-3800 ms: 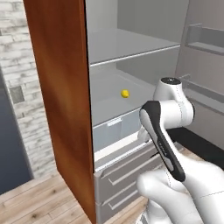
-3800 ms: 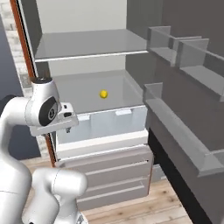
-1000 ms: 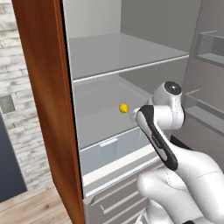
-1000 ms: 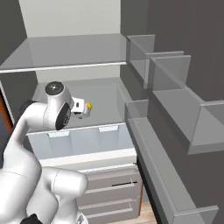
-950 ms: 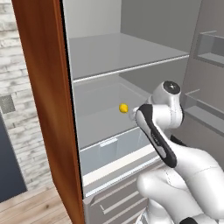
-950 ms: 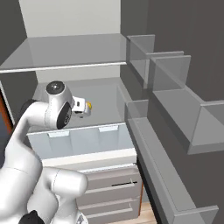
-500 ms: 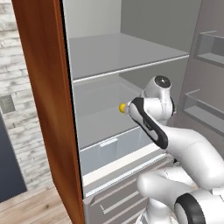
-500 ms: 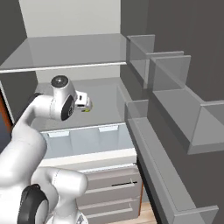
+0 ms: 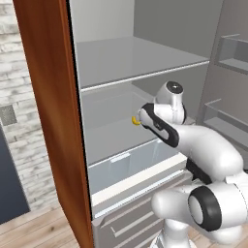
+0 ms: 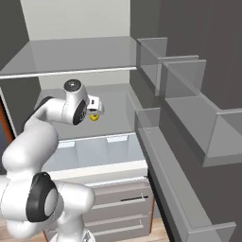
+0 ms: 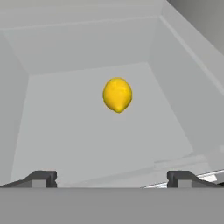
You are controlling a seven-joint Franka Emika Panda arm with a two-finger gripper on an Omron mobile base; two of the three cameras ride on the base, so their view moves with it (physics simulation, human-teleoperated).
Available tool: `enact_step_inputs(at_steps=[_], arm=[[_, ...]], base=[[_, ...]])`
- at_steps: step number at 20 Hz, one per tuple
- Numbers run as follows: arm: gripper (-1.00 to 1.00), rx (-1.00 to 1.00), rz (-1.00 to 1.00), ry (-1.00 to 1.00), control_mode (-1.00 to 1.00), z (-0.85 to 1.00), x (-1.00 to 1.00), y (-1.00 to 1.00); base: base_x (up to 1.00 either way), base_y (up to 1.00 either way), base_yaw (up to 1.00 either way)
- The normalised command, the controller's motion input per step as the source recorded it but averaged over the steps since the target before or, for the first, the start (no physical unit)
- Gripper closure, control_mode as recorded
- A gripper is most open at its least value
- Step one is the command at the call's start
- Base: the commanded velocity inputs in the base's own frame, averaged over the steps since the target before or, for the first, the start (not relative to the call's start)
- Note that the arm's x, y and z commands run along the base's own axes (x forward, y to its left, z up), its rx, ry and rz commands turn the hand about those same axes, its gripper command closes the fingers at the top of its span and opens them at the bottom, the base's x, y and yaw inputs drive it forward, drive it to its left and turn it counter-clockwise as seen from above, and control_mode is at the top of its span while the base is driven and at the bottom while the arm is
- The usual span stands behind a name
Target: Retrieve a lemon from the fridge and place it on the cutting board with the fish.
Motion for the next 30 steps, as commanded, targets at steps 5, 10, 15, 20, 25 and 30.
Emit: enact_step_inputs(at_steps=[5,10,15,20,25,30], arm=[[-1.00,0.00,0.00,0.00,-1.00,-0.05,0.44,0.00],[-1.00,0.00,0.00,0.02,-1.00,-0.22,0.40,0.07],[-1.00,0.00,0.00,0.00,-1.00,-0.18,0.37,0.09],[-1.00,0.00,0.00,0.02,-1.00,-0.13,0.36,0.01],[-1.00,0.00,0.00,0.06,-1.00,-0.15,0.52,0.00],[-1.00,0.00,0.00,0.07,-1.00,-0.18,0.33,0.04]], base=[[0.00,0.00,0.00],[0.00,0.00,0.00],[0.00,0.00,0.00],[0.00,0.00,0.00],[0.00,0.00,0.00],[0.00,0.00,0.00]])
